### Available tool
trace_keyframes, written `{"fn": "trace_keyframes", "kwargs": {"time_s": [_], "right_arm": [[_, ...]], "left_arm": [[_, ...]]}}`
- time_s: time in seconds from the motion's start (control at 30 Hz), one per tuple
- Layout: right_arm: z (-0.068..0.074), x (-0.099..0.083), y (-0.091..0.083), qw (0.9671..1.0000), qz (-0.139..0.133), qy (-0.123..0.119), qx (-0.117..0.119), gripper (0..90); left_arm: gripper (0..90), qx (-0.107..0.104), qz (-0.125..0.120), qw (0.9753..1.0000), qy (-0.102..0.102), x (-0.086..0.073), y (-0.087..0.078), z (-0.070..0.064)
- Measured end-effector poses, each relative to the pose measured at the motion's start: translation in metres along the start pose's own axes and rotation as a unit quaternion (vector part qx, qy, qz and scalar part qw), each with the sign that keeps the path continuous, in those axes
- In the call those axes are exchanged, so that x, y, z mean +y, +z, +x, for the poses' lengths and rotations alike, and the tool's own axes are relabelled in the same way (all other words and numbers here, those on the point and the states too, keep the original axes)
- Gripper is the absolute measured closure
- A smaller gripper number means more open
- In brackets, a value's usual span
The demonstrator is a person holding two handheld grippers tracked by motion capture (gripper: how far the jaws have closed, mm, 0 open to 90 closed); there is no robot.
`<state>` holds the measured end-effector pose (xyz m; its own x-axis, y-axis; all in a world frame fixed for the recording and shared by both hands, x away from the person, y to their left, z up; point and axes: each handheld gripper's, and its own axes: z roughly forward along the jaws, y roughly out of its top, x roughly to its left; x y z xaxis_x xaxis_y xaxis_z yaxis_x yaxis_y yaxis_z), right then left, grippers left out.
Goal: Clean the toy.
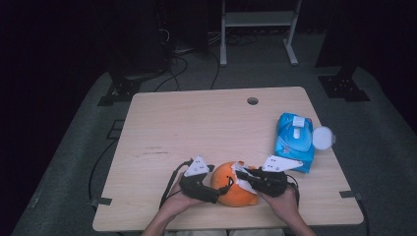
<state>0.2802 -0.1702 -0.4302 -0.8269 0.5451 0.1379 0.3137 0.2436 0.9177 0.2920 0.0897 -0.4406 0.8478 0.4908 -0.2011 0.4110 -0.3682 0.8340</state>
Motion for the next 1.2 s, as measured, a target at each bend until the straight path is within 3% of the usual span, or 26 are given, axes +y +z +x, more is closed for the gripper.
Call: {"fn": "trace_keyframes", "kwargs": {"time_s": [0.07,0.13,0.2,0.23,0.3,0.33,0.4,0.43,0.5,0.57,0.6,0.63,0.67,0.7,0.77,0.8,0.83,0.87,0.9,0.93,0.97,1.03,1.1,1.2], "right_arm": [[0.006,0.001,0.003,0.9999,0.0,-0.001,0.012,82.0],[0.006,0.002,0.003,0.9999,-0.002,-0.003,0.011,81.9],[0.005,0.005,0.001,0.9999,-0.011,0.001,0.007,81.9],[0.004,0.01,-0.004,0.9996,-0.025,0.002,0.011,81.9],[0.005,0.011,-0.006,0.9995,-0.03,-0.002,0.013,81.9],[0.006,0.012,-0.007,0.9992,-0.035,-0.006,0.018,81.9],[0.012,0.013,-0.007,0.9988,-0.037,-0.019,0.028,81.9],[0.014,0.013,-0.007,0.9988,-0.03,-0.029,0.023,82.0],[0.013,0.013,-0.007,0.999,-0.026,-0.035,0.011,81.7],[-0.001,0.009,-0.01,0.9996,-0.02,-0.013,-0.016,81.7],[-0.001,0.009,-0.01,0.9996,-0.02,-0.013,-0.016,81.7],[-0.005,0.006,-0.01,0.9997,-0.017,-0.006,-0.017,81.8],[-0.007,0.002,-0.009,0.9997,-0.009,-0.004,-0.022,81.9],[-0.008,0.001,-0.008,0.9997,-0.009,-0.002,-0.022,81.9],[-0.006,0.002,-0.007,0.9998,-0.009,0.0,-0.017,81.9],[-0.006,0.002,-0.007,0.9998,-0.009,0.0,-0.017,81.9],[0.0,0.005,-0.006,0.9999,-0.013,-0.001,-0.007,82.0],[0.004,0.007,-0.005,0.9999,-0.015,-0.003,0.003,82.1],[0.004,0.007,-0.005,0.9999,-0.015,-0.003,0.003,82.1],[0.009,0.009,-0.004,0.9997,-0.019,-0.007,0.013,82.0],[0.022,0.015,-0.003,0.9988,-0.025,-0.024,0.033,82.0],[0.031,0.02,0.0,0.998,-0.022,-0.047,0.037,82.0],[0.031,0.021,-0.001,0.998,-0.022,-0.054,0.026,82.1],[0.023,0.02,-0.005,0.9987,-0.025,-0.044,0.006,82.1]], "left_arm": [[21.4,-0.012,0.002,0.9999,-0.008,-0.003,0.004,0.001],[25.1,0.0,-0.002,0.9998,0.022,0.002,0.002,-0.002],[30.9,0.027,-0.021,0.9969,0.071,0.006,0.0,-0.009],[32.0,0.045,-0.027,0.9931,0.105,0.009,-0.001,-0.014],[31.9,0.076,-0.03,0.9821,0.17,0.012,-0.002,-0.024],[31.7,0.078,-0.029,0.9778,0.192,0.011,-0.002,-0.027],[31.4,0.071,-0.025,0.9748,0.21,0.007,-0.001,-0.028],[31.4,0.07,-0.023,0.9744,0.212,0.005,0.0,-0.029],[31.4,0.066,-0.024,0.976,0.206,0.004,-0.002,-0.028],[27.6,0.059,-0.024,0.9772,0.203,0.004,-0.002,-0.027],[27.6,0.05,-0.025,0.9806,0.188,0.004,-0.003,-0.026],[23.1,0.038,-0.028,0.9882,0.146,0.007,-0.003,-0.02],[16.5,0.032,-0.031,0.9926,0.113,0.008,-0.003,-0.016],[14.9,0.013,-0.036,0.9982,0.046,0.009,-0.005,-0.005],[17.8,0.011,-0.031,0.9989,0.034,0.008,-0.004,-0.003],[17.8,0.011,-0.029,0.9987,0.041,0.006,-0.004,-0.004],[24.6,0.017,-0.031,0.9979,0.054,0.006,-0.004,-0.006],[27.0,0.028,-0.031,0.9952,0.088,0.006,-0.003,-0.013],[28.6,0.028,-0.031,0.9952,0.088,0.006,-0.003,-0.013],[28.6,0.034,-0.03,0.9924,0.114,0.008,-0.003,-0.018],[29.8,0.038,-0.025,0.9844,0.17,0.009,-0.001,-0.03],[30.0,0.04,-0.022,0.9784,0.202,0.008,0.0,-0.038],[30.2,0.043,-0.02,0.9775,0.205,0.007,0.0,-0.039],[30.1,0.038,-0.018,0.9804,0.192,0.006,-0.001,-0.034]]}}
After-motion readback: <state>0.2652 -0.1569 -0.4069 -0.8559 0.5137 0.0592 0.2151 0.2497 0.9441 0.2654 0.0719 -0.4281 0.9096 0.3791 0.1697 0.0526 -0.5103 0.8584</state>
